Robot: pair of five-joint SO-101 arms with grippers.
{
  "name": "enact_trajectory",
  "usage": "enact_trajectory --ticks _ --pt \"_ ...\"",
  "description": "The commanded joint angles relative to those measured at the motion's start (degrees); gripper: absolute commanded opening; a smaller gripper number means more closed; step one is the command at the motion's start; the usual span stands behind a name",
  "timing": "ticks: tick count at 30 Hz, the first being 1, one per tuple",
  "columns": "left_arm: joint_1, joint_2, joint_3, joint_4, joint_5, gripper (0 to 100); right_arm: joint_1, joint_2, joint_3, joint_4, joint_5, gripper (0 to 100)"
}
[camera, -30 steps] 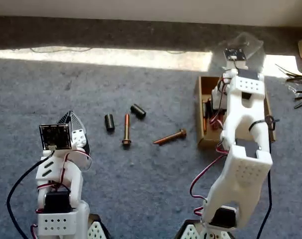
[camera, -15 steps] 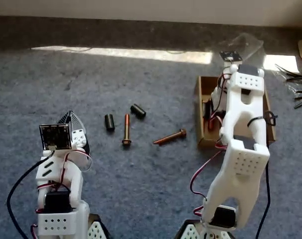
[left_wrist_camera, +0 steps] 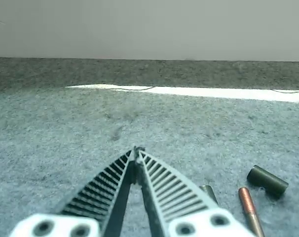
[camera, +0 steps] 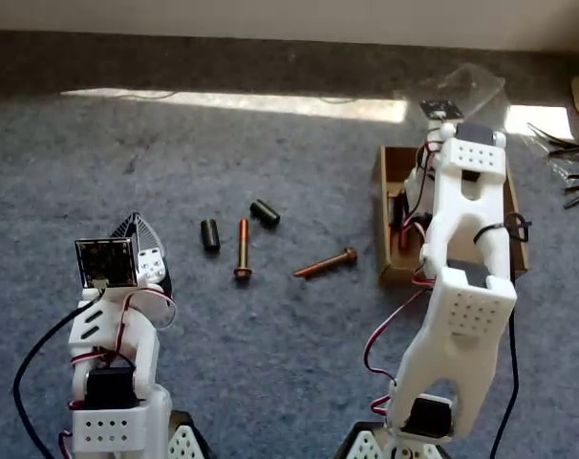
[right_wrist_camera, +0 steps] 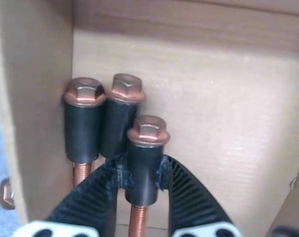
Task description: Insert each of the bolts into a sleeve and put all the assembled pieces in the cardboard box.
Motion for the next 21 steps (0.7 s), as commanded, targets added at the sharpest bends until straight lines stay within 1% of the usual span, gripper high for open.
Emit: enact_trajectory --ticks 1,21 --pt "-0.04 -0.57 0.22 -1.41 -0.26 1 -2.59 -1.19 -2.68 0.84 0.88 1.1" --pt "-0.04 -0.57 0.22 -1.41 -0.26 1 -2.68 -1.01 -2.59 0.92 0.70 0.9"
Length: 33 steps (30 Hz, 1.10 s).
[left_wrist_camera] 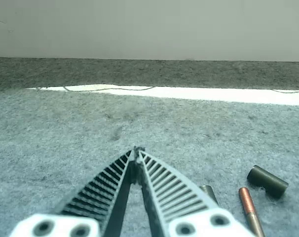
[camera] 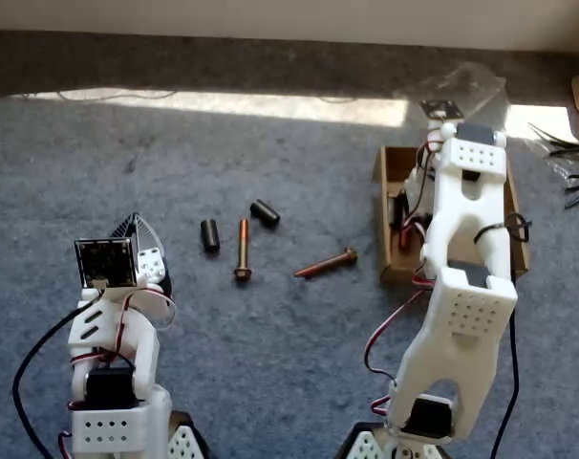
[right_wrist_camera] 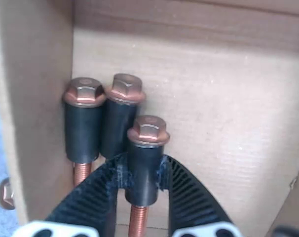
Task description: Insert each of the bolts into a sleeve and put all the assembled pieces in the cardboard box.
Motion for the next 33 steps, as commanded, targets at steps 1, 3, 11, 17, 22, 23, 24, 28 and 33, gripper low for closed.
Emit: enact_trajectory --ticks 1,3,11,17,22,23,24,28,33 --pt "-0.04 -0.57 0.22 -1.32 -0.26 1 -2.68 -1.01 -2.59 0.92 0.62 1.0" --pt "-0.04 -0.57 0.22 -1.32 -0.26 1 -2.68 -1.01 -2.59 0.92 0.53 1.1" --pt "-0.04 -0.57 0.31 -1.32 -0.26 1 -2.59 -1.01 -2.59 0.92 0.79 8.7" --pt "-0.04 -0.57 0.31 -1.32 -0.26 1 -2.68 -1.27 -2.77 1.71 0.97 8.7" --pt "-0.04 -0.57 0.31 -1.32 -0.26 1 -2.68 -1.27 -12.70 9.71 0.88 8.7" --pt "-0.04 -0.57 0.31 -1.32 -0.26 1 -2.68 -1.27 -16.22 12.09 0.88 8.7" --pt "-0.04 -0.57 0.31 -1.32 -0.26 1 -2.86 -1.19 -19.74 14.37 0.88 8.7" --pt "-0.04 -0.57 0.31 -1.32 -0.26 1 -4.18 -1.27 -32.04 18.95 0.70 8.7" --pt "-0.04 -0.57 -0.04 -0.97 -0.26 1 -7.16 -1.27 -35.82 18.95 0.62 8.7"
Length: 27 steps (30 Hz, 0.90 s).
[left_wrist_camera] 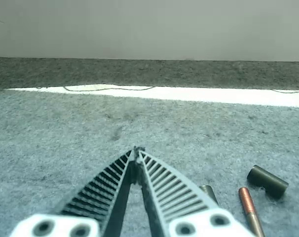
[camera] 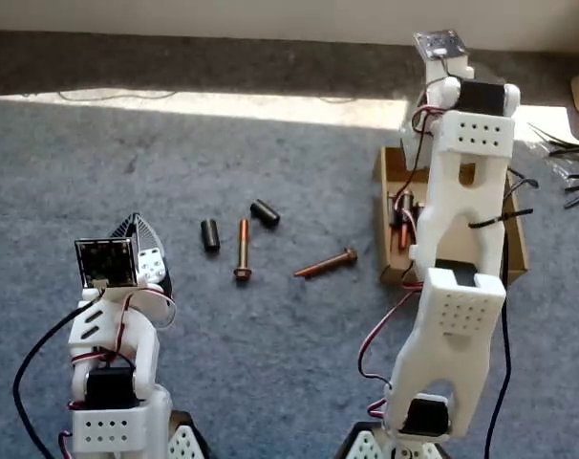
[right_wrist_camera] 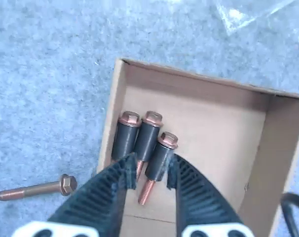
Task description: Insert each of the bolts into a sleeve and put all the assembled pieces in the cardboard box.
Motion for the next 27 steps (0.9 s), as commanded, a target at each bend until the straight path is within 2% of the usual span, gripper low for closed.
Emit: enact_trajectory --ticks 1,13,22,27 --pt "-0.04 -0.57 -0.13 -0.88 -0.18 1 -3.56 -1.27 -3.56 1.10 0.18 8.7" --pt "-0.48 -0.57 0.13 -1.23 -0.26 1 -18.42 -1.10 -3.56 0.92 0.53 8.7" --pt "-0.57 -0.57 0.04 -1.23 -0.26 1 -24.92 -0.66 -3.38 0.48 0.62 8.7" --pt "-4.00 -0.57 -0.22 -1.32 -0.26 1 -28.18 -0.57 -3.30 0.48 6.33 8.7"
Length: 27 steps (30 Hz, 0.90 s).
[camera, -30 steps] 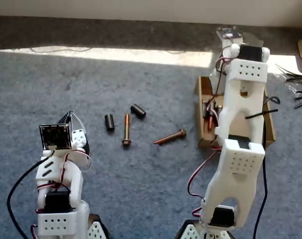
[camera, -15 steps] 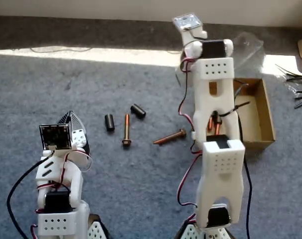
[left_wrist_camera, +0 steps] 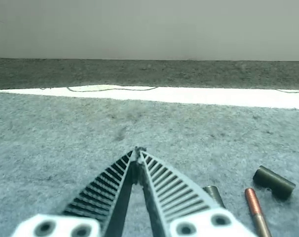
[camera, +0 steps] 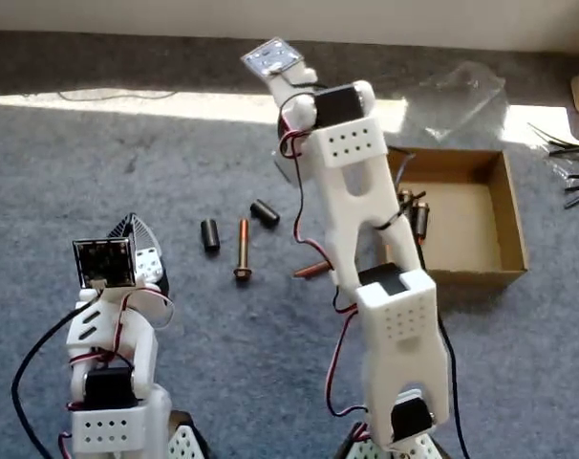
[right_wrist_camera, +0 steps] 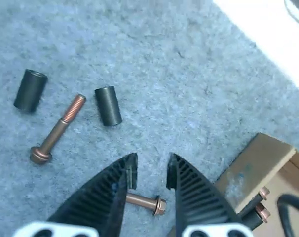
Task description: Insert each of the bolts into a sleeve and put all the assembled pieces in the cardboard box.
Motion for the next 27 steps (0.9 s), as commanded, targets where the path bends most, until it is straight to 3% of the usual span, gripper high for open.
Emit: enact_trajectory --ticks 1,16,27 --pt "-3.30 -0.57 -0.22 -1.32 -0.18 1 -2.68 -0.57 -2.59 0.31 2.81 8.7" --pt "-6.55 -0.57 -0.22 -1.32 -0.18 1 -7.43 15.96 -4.97 -6.02 3.34 8.7" --pt "-6.55 -0.57 -0.13 -1.32 -0.18 1 -7.69 19.03 -6.99 -6.02 8.97 9.1"
